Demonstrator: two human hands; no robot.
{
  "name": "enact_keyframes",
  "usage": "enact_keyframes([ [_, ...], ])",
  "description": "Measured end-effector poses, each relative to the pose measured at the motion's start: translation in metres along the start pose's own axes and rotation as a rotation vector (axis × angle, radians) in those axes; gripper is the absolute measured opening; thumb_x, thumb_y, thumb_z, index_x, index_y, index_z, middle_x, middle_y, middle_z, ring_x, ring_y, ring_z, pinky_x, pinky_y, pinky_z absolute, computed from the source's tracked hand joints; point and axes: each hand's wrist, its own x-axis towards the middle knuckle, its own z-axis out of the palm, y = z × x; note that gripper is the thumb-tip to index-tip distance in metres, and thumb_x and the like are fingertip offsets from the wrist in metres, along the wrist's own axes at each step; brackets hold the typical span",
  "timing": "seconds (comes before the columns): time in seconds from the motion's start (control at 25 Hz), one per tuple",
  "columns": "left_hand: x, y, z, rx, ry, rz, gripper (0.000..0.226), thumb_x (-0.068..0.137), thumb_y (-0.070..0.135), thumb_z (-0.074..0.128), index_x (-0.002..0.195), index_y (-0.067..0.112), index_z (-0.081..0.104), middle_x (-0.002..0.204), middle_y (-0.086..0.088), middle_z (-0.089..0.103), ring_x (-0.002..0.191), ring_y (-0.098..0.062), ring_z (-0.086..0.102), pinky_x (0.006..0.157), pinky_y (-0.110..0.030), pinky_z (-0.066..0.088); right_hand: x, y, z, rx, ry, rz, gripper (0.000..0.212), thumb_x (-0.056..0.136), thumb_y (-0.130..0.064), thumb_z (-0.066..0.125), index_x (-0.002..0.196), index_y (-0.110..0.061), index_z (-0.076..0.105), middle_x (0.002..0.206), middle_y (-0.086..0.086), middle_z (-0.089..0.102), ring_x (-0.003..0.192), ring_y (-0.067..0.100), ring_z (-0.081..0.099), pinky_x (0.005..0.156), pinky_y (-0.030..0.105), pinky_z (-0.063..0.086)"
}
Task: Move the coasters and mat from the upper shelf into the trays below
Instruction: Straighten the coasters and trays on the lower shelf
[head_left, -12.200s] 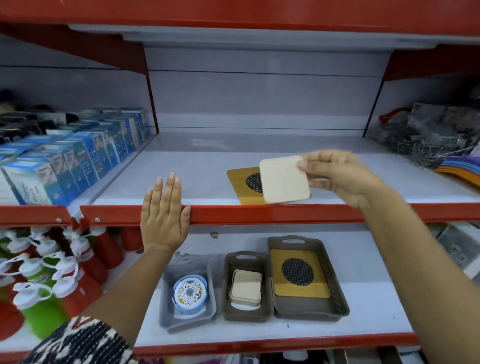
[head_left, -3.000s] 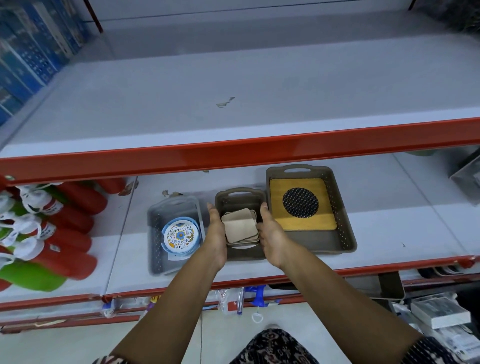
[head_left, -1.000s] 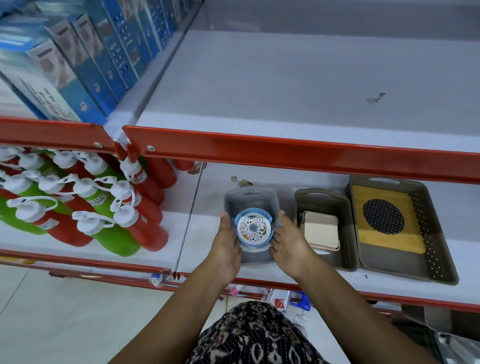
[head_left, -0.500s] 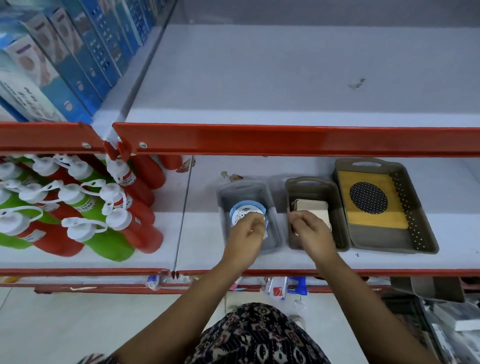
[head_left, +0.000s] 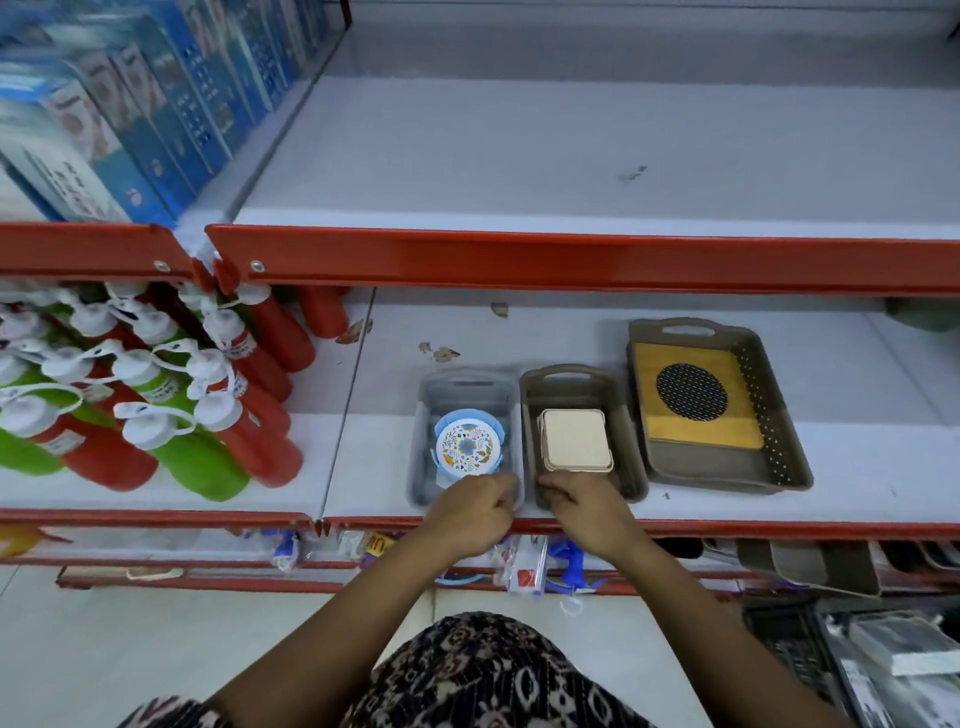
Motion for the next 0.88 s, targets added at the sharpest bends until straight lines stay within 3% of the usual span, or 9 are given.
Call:
enact_keyframes([
  [0.16,-0.013,0.008,0.012,0.134,-0.02,0.008,0.066,0.086,0.009,0.043,0.148,0.02,0.024,0.134,-0.017,0.053,0.121,-0.032,0.051,0.094,-0.037,0.047,-0.014,0.001,0.009,-0.068,0.02,-0.082,0.034,0.082,-0.023,0.039,0.101,-0.014,0.065,0.104,0.009,0.072,0.097,0.03,0.063,0.076,0.037,0.049],
  [0.36,-0.015,0.011,0.013,0.161,-0.023,0.012,0.062,0.083,0.007,0.044,0.141,0.028,0.04,0.127,-0.014,0.06,0.11,-0.031,0.057,0.085,-0.035,0.051,-0.021,0.006,0.002,0.024,-0.05,-0.178,0.046,0.077,-0.018,0.037,0.113,-0.014,0.066,0.117,0.009,0.069,0.108,0.029,0.061,0.087,0.037,0.049],
  [0.48,-0.017,0.014,0.011,0.193,-0.029,-0.007,0.062,0.085,0.005,0.042,0.141,0.03,0.041,0.135,-0.008,0.056,0.118,-0.028,0.053,0.09,-0.032,0.047,-0.023,0.021,-0.024,0.106,0.136,-0.068,0.041,0.088,-0.011,0.047,0.126,-0.014,0.06,0.128,0.007,0.062,0.105,0.022,0.063,0.091,0.03,0.048],
  [0.56,-0.016,0.015,0.009,0.229,-0.023,-0.003,0.062,0.086,0.005,0.042,0.143,0.03,0.04,0.14,-0.006,0.052,0.122,-0.026,0.05,0.095,-0.034,0.046,-0.019,0.041,-0.044,-0.059,0.333,0.044,0.043,0.092,-0.019,0.047,0.134,-0.013,0.051,0.132,0.009,0.058,0.109,0.023,0.06,0.096,0.035,0.045],
  [0.64,-0.016,0.019,0.01,0.273,-0.014,-0.013,0.062,0.087,0.006,0.042,0.143,0.03,0.038,0.142,-0.004,0.05,0.125,-0.026,0.048,0.096,-0.033,0.044,-0.012,0.065,-0.057,-0.249,0.289,0.151,0.043,0.094,-0.027,0.039,0.133,-0.009,0.048,0.127,0.014,0.06,0.12,0.027,0.054,0.112,0.042,0.028],
  [0.72,-0.016,0.024,0.011,0.329,0.004,-0.019,0.061,0.087,0.007,0.042,0.144,0.031,0.037,0.143,-0.003,0.049,0.126,-0.025,0.047,0.093,-0.031,0.044,-0.015,0.075,-0.058,-0.248,0.153,0.196,0.039,0.096,-0.03,0.029,0.116,-0.011,0.057,0.108,0.012,0.069,0.11,0.026,0.06,0.116,0.045,0.019],
  [0.76,-0.016,0.026,0.011,0.355,0.01,-0.028,0.061,0.088,0.008,0.042,0.144,0.032,0.037,0.143,-0.003,0.048,0.126,-0.025,0.047,0.092,-0.031,0.044,-0.019,0.077,-0.056,-0.228,0.138,0.179,0.036,0.096,-0.03,0.027,0.103,-0.014,0.059,0.098,0.01,0.07,0.101,0.026,0.063,0.112,0.044,0.027],
  [0.84,-0.017,0.03,0.012,0.387,0.014,-0.043,0.061,0.088,0.009,0.042,0.144,0.032,0.036,0.143,-0.003,0.049,0.125,-0.025,0.048,0.089,-0.03,0.044,-0.029,0.079,-0.054,-0.196,0.173,0.14,0.031,0.094,-0.03,0.03,0.084,-0.016,0.056,0.082,0.007,0.067,0.085,0.027,0.065,0.087,0.035,0.044],
  [0.88,-0.017,0.032,0.013,0.402,0.023,-0.044,0.06,0.089,0.009,0.043,0.144,0.032,0.037,0.142,-0.004,0.049,0.125,-0.025,0.048,0.088,-0.03,0.044,-0.035,0.08,-0.051,-0.183,0.188,0.12,0.031,0.094,-0.03,0.032,0.082,-0.015,0.057,0.079,0.006,0.066,0.08,0.026,0.064,0.076,0.031,0.044],
])
